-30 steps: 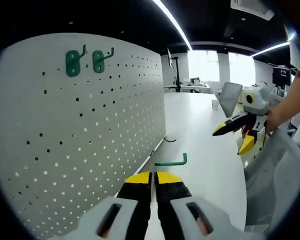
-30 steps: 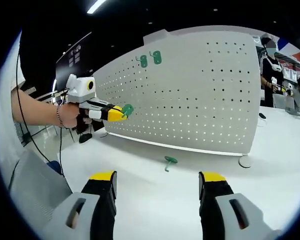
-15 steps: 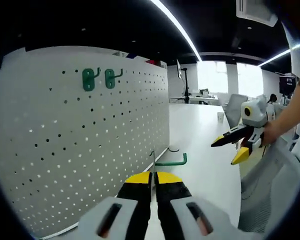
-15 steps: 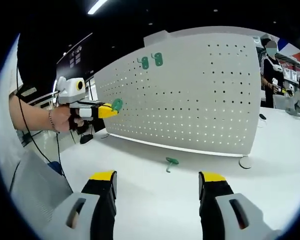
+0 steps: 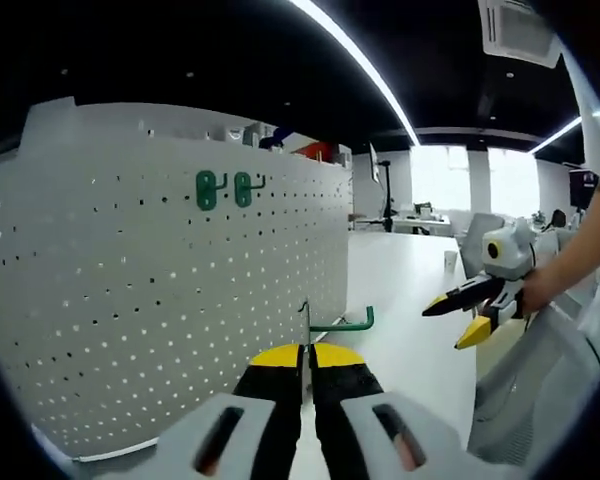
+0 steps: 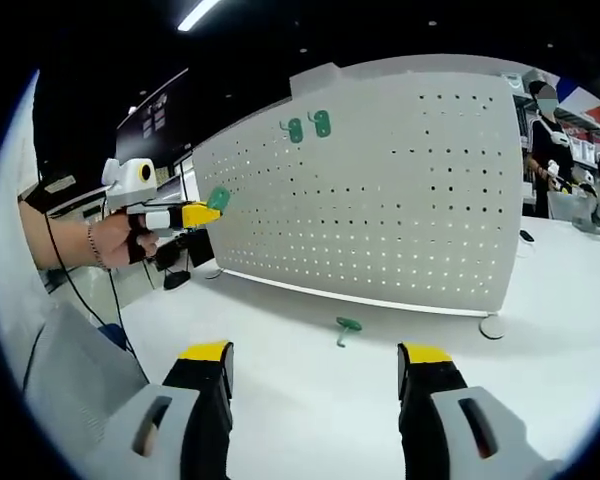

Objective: Insert the hook assembly into the mounting plate slot until the hook locks in place.

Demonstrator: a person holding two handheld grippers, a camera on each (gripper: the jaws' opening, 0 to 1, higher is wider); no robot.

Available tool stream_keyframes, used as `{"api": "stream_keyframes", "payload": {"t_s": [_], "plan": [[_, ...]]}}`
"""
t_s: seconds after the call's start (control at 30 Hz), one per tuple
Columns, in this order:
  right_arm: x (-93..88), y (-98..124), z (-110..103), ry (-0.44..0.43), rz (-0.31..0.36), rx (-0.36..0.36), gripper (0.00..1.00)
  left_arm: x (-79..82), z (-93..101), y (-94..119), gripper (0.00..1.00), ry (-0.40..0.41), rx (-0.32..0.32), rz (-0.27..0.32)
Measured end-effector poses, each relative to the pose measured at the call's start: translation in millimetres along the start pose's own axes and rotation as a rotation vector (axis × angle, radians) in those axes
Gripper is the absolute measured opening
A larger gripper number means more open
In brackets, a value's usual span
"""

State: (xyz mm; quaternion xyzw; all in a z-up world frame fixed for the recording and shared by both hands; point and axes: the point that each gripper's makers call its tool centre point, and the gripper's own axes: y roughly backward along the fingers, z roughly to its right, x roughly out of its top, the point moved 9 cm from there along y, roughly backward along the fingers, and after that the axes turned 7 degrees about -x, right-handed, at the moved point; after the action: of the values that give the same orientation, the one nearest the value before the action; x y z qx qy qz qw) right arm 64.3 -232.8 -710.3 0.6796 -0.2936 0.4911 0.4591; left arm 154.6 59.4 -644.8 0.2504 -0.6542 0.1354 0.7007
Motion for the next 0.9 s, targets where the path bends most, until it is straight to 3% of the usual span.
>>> {"api": "stream_keyframes", "payload": {"t_s": [0.33, 0.63, 0.8, 0.9], "plan": [[-1.1, -0.6, -1.9, 0.006, -0.006, 0.003, 0.64, 8.4, 3.3, 13.7, 0.02, 0.051, 0.039, 0.085], [4.1, -0.6, -3.5, 0.011, 0.007, 0.007, 0.64, 8.2, 1.0, 14.0, 0.02, 0.052, 0.054, 0.092], [20.2, 1.4, -9.1, 0.000, 0.097, 0.025, 0.63, 6.0, 1.5, 14.0, 0.02, 0.057, 0.056, 0.093], [32.0, 2.3, -14.7, -0.005, 0.193, 0.060, 0.62, 5.2, 2.2, 14.6, 0.02, 0.063, 0.058, 0.098]]}}
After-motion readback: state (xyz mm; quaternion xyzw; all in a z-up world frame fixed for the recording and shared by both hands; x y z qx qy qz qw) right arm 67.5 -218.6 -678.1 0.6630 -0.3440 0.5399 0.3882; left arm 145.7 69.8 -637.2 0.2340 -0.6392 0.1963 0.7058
